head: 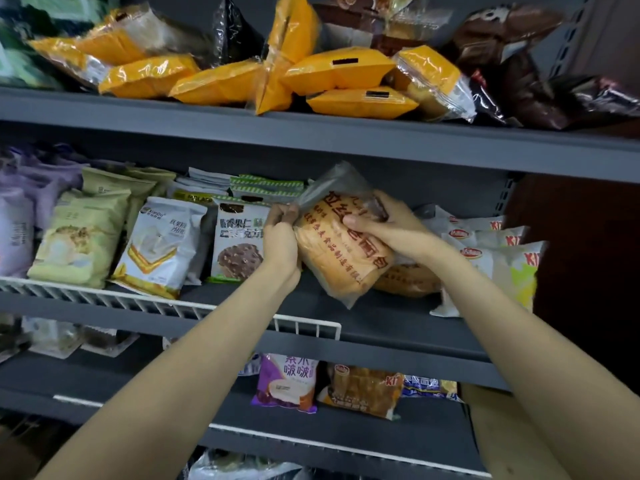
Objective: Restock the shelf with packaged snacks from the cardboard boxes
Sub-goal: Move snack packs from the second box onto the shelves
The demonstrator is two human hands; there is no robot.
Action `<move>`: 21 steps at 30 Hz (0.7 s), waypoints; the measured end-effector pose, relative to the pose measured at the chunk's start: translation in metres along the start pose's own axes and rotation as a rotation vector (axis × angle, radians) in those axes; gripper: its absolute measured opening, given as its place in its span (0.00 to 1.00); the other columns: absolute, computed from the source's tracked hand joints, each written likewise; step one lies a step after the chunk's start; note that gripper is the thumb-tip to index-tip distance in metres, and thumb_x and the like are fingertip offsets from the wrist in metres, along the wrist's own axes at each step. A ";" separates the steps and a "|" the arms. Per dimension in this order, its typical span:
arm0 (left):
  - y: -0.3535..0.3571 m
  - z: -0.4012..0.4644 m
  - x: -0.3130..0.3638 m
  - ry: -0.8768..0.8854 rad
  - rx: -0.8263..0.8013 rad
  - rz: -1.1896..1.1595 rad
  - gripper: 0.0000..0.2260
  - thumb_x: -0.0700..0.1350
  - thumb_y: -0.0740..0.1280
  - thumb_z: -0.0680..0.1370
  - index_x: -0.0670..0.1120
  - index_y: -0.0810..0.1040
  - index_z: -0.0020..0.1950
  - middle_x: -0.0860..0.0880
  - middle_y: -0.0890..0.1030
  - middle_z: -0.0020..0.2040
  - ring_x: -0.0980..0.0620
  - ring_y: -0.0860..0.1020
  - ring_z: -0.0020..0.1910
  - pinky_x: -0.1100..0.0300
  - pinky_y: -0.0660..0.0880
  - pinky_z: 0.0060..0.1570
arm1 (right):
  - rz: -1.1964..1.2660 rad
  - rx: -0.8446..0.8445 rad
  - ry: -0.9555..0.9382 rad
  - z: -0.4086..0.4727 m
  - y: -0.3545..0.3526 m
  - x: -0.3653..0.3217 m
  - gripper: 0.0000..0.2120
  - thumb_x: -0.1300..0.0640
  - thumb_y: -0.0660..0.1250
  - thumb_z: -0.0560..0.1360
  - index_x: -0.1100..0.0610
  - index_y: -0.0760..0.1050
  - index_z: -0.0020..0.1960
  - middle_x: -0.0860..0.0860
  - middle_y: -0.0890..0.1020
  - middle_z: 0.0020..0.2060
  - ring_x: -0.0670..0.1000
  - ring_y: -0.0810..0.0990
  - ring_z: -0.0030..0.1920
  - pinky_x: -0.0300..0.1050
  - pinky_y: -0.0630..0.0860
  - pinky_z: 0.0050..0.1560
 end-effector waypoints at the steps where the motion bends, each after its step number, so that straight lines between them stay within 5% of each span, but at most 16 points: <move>1: 0.003 -0.002 -0.005 -0.008 -0.019 0.052 0.15 0.34 0.57 0.79 0.47 0.66 0.33 0.49 0.73 0.33 0.52 0.71 0.34 0.58 0.68 0.37 | -0.039 0.020 -0.016 -0.003 -0.009 -0.002 0.33 0.40 0.73 0.65 0.52 0.69 0.65 0.49 0.78 0.59 0.50 0.77 0.59 0.51 0.73 0.64; 6: 0.022 0.000 -0.025 -0.026 -0.211 0.482 0.08 0.33 0.58 0.76 0.45 0.72 0.49 0.44 0.76 0.48 0.45 0.75 0.51 0.50 0.73 0.53 | -0.628 0.023 -0.057 -0.018 -0.034 0.002 0.37 0.43 0.75 0.66 0.46 0.66 0.71 0.50 0.75 0.66 0.55 0.73 0.65 0.47 0.71 0.62; 10: 0.047 -0.018 -0.055 -0.038 -0.452 0.881 0.19 0.39 0.65 0.75 0.46 0.67 0.65 0.46 0.76 0.57 0.48 0.74 0.57 0.62 0.71 0.51 | -0.748 -0.049 0.021 -0.020 -0.028 0.039 0.38 0.47 0.74 0.68 0.49 0.62 0.73 0.53 0.70 0.69 0.57 0.69 0.67 0.47 0.68 0.64; 13: 0.048 -0.028 -0.085 -0.036 -0.549 1.190 0.25 0.42 0.67 0.76 0.43 0.64 0.71 0.42 0.75 0.64 0.44 0.73 0.62 0.58 0.70 0.58 | -0.840 -0.161 0.058 -0.026 -0.006 0.069 0.41 0.49 0.73 0.69 0.50 0.56 0.76 0.54 0.63 0.73 0.56 0.63 0.72 0.46 0.63 0.68; 21: 0.047 -0.027 -0.091 -0.046 -0.549 1.226 0.29 0.39 0.68 0.75 0.43 0.61 0.73 0.41 0.74 0.65 0.43 0.73 0.64 0.57 0.70 0.62 | -0.847 -0.194 0.108 -0.032 -0.002 0.078 0.47 0.48 0.75 0.67 0.50 0.49 0.76 0.55 0.61 0.72 0.58 0.61 0.72 0.48 0.63 0.68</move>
Point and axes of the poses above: each hand's wrist, its own z-axis towards the middle knuckle, its own y-axis out of the palm, x = y × z, the point moved 8 cm from there along z, towards the middle knuckle
